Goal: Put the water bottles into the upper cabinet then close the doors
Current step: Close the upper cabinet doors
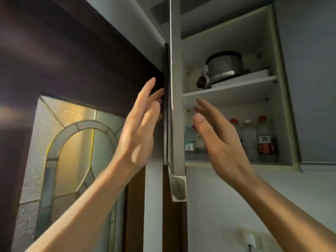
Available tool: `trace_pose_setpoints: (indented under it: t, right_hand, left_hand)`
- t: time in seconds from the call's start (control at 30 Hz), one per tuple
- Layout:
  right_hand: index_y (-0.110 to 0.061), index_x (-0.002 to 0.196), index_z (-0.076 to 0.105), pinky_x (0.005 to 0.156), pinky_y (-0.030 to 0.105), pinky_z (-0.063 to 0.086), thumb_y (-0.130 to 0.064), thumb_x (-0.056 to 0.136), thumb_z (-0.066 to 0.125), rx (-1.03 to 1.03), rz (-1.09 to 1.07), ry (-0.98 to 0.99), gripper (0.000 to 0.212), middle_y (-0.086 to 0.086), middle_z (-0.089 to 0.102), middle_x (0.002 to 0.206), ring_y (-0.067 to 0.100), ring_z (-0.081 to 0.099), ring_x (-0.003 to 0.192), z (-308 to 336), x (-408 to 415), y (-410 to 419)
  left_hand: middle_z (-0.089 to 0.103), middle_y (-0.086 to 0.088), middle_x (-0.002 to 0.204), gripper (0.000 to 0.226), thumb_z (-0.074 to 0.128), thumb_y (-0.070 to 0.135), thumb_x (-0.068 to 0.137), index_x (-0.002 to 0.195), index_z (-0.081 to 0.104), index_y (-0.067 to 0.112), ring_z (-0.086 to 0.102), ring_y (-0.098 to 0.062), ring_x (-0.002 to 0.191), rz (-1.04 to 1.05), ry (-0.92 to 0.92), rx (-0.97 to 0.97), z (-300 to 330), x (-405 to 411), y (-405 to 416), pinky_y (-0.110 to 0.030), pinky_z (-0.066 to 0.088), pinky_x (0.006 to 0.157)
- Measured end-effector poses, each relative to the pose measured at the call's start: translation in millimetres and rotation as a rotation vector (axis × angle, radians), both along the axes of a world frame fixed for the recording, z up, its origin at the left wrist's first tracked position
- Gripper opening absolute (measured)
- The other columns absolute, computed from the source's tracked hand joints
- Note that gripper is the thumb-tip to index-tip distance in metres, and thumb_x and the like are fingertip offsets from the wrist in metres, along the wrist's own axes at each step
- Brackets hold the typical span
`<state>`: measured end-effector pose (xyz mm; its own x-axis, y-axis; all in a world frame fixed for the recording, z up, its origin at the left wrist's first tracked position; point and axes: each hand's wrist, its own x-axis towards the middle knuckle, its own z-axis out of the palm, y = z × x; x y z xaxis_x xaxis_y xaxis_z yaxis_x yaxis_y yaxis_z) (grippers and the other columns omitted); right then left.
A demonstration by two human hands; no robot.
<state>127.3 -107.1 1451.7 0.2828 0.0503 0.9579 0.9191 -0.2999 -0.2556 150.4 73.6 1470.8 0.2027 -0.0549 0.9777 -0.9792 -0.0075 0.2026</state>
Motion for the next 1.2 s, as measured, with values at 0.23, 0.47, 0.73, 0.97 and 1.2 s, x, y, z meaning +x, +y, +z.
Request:
trace_pose_setpoints:
  t: [0.23, 0.47, 0.73, 0.97, 1.2]
  right_hand:
    - [-0.025, 0.148, 0.042, 0.097, 0.015, 0.05, -0.03, 0.095, 0.066, 0.003, -0.188, -0.102, 0.059, -0.017, 0.061, 0.133, -0.003, 0.057, 0.123, 6, -27, -52]
    - [-0.016, 0.155, 0.033, 0.098, 0.001, 0.036, -0.016, 0.094, 0.069, -0.07, -0.639, -0.219, 0.07, -0.024, 0.049, 0.135, -0.02, 0.045, 0.123, 5, -26, -130]
    - [-0.014, 0.158, 0.026, 0.103, 0.025, 0.036, -0.027, 0.098, 0.062, -0.145, -1.076, -0.142, 0.071, 0.005, 0.041, 0.144, 0.019, 0.038, 0.131, 1, 2, -215]
    - [-0.028, 0.16, 0.014, 0.106, 0.026, 0.025, -0.035, 0.098, 0.06, -0.104, -1.022, 0.035, 0.077, -0.005, 0.031, 0.149, 0.015, 0.023, 0.137, 3, 37, -272]
    - [-0.026, 0.159, 0.022, 0.111, 0.039, 0.032, -0.035, 0.095, 0.064, 0.015, -0.962, 0.105, 0.078, -0.004, 0.049, 0.139, 0.018, 0.03, 0.131, 6, 72, -307]
  left_hand:
    - [0.013, 0.04, 0.157, 0.057, 0.03, 0.059, 0.102, 0.156, 0.012, 0.052, 0.011, 0.015, 0.145, 0.057, 0.114, 0.245, -20, 64, -92, -0.028, 0.009, 0.123]
    - [-0.013, 0.023, 0.166, 0.069, 0.012, 0.071, 0.093, 0.156, -0.004, 0.048, -0.011, -0.006, 0.153, 0.236, 0.031, 0.265, -30, 91, -174, -0.037, -0.001, 0.124]
    - [-0.014, 0.006, 0.168, 0.063, 0.008, 0.063, 0.099, 0.156, -0.009, 0.044, -0.01, -0.024, 0.155, 0.468, -0.013, 0.266, -36, 119, -258, -0.046, 0.003, 0.126]
    - [0.005, -0.009, 0.168, 0.066, 0.021, 0.06, 0.1, 0.16, 0.015, 0.031, 0.006, -0.036, 0.153, 0.577, -0.005, 0.221, -28, 138, -308, -0.055, 0.015, 0.123]
    - [0.008, -0.011, 0.167, 0.064, 0.034, 0.057, 0.102, 0.159, 0.018, 0.032, 0.008, -0.037, 0.152, 0.562, 0.043, 0.252, -26, 148, -339, -0.053, 0.016, 0.122]
